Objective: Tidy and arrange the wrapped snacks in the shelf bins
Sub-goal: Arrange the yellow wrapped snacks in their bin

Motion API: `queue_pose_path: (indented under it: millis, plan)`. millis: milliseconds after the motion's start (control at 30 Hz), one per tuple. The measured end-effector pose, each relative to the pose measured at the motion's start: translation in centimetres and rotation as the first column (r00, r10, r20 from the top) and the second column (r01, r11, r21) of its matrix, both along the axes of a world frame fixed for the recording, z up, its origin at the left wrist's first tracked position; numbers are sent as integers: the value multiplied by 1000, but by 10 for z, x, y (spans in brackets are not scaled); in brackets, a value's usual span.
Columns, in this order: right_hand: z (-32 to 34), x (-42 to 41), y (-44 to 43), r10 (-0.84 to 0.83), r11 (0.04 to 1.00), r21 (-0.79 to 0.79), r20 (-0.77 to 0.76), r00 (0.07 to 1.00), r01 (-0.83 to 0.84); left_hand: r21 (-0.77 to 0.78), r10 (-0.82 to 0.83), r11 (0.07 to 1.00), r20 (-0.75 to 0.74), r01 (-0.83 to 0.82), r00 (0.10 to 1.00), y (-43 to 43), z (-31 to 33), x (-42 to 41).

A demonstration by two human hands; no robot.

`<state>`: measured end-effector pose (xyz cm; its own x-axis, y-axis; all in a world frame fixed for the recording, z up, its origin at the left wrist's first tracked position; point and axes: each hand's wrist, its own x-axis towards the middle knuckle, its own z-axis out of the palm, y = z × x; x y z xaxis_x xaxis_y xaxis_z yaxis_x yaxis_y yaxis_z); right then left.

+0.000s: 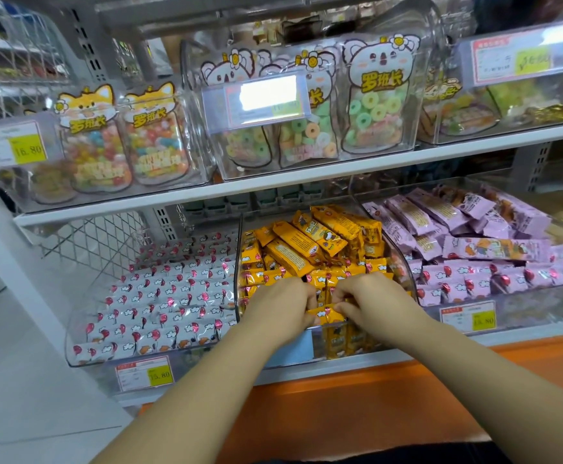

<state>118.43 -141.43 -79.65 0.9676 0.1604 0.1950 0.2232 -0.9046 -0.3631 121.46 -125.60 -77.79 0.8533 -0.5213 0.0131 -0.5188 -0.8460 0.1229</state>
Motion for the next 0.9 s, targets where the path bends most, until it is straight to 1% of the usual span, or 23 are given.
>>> queue_pose_path:
  millis: [67, 133, 233, 300, 367, 433, 467, 500, 533, 600, 700, 800, 833, 900]
  plan:
    - [2, -2, -2, 16, 999, -31, -37, 999, -17, -14, -23, 1000, 42, 24, 999, 4, -6, -3]
    - [3, -4, -3, 30, 997, -66, -72, 997, -35, -8, -44, 999, 49, 44, 998, 10, -8, -3]
    - [5, -10, -3, 65, 985, -155, -103, 993, -81, -2, -94, 996, 17, 94, 995, 16, -9, 2]
    - [3, -14, -1, 90, 972, -211, -93, 992, -108, 14, -140, 990, -15, 140, 990, 19, -6, 2]
    - [3, -18, -2, 105, 963, -237, -92, 990, -124, 14, -179, 983, -97, 181, 979, 25, -1, 2]
    - [6, -20, -7, 128, 962, -228, -122, 984, -154, -62, -182, 983, -238, 172, 954, 35, 5, 3]
    - [9, -19, -9, 143, 963, -207, -145, 979, -171, -110, -173, 983, -283, 148, 943, 40, 8, 3]
    - [12, -18, -12, 158, 966, -177, -162, 974, -186, -162, -157, 980, -290, 114, 944, 44, 10, 4]
    - [15, -16, -14, 165, 972, -137, -167, 972, -188, -220, -129, 973, -265, 70, 956, 46, 12, 4]
    - [17, -11, -15, 142, 988, -45, -128, 982, -148, -313, -42, 950, -145, -6, 989, 48, 15, 6]
    - [16, -4, -9, 74, 997, 11, -19, 997, -74, -340, 74, 939, 49, -53, 996, 51, 14, 15]
    - [17, 1, 4, 56, 997, 53, 39, 998, -58, -264, 95, 963, 123, -60, 988, 58, 7, 24]
    - [17, 3, 9, 66, 996, 51, 50, 997, -68, -214, 78, 976, 137, -47, 987, 61, 5, 27]
    - [13, 9, 20, 109, 994, -4, 62, 992, -109, -73, 25, 997, 166, -13, 986, 65, 1, 30]
